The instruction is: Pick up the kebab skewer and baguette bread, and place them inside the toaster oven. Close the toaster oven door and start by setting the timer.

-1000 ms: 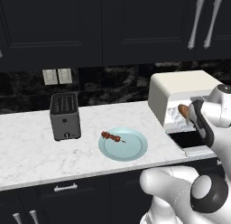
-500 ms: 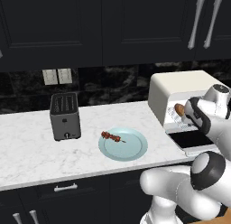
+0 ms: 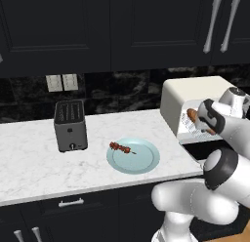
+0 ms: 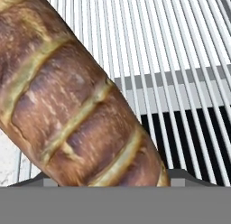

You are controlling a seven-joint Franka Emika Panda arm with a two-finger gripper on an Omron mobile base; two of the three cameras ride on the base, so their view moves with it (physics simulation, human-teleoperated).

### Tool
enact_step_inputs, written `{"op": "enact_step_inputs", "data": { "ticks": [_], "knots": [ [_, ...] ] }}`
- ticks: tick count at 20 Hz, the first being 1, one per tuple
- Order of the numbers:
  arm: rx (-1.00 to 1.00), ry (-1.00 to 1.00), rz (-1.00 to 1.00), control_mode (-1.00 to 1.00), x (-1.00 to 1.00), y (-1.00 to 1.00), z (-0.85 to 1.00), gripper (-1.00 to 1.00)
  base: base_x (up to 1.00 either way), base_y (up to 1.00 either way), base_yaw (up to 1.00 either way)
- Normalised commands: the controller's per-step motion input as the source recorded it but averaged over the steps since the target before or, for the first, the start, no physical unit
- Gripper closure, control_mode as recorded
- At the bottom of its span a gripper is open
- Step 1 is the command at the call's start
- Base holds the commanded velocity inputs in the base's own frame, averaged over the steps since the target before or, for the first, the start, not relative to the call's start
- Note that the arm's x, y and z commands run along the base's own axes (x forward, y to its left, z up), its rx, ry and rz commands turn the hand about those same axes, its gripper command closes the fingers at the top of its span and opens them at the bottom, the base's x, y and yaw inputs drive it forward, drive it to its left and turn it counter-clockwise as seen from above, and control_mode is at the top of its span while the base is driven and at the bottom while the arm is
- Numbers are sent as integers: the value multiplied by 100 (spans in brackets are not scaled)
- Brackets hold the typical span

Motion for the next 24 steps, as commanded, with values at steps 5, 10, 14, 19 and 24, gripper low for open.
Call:
{"op": "enact_step_inputs", "data": {
  "ticks": [5,10,14,19,24],
  "knots": [
    [0,0,1,-100,-9,0,-20,-100,0,0,0],
    [0,0,0,-100,-22,0,-4,-100,0,0,0],
    [0,0,0,-100,-38,0,0,-100,0,0,0],
    [0,0,0,-100,-56,0,21,-100,0,0,0],
    [0,0,0,-100,-89,21,15,-100,0,0,0]
  ]
}}
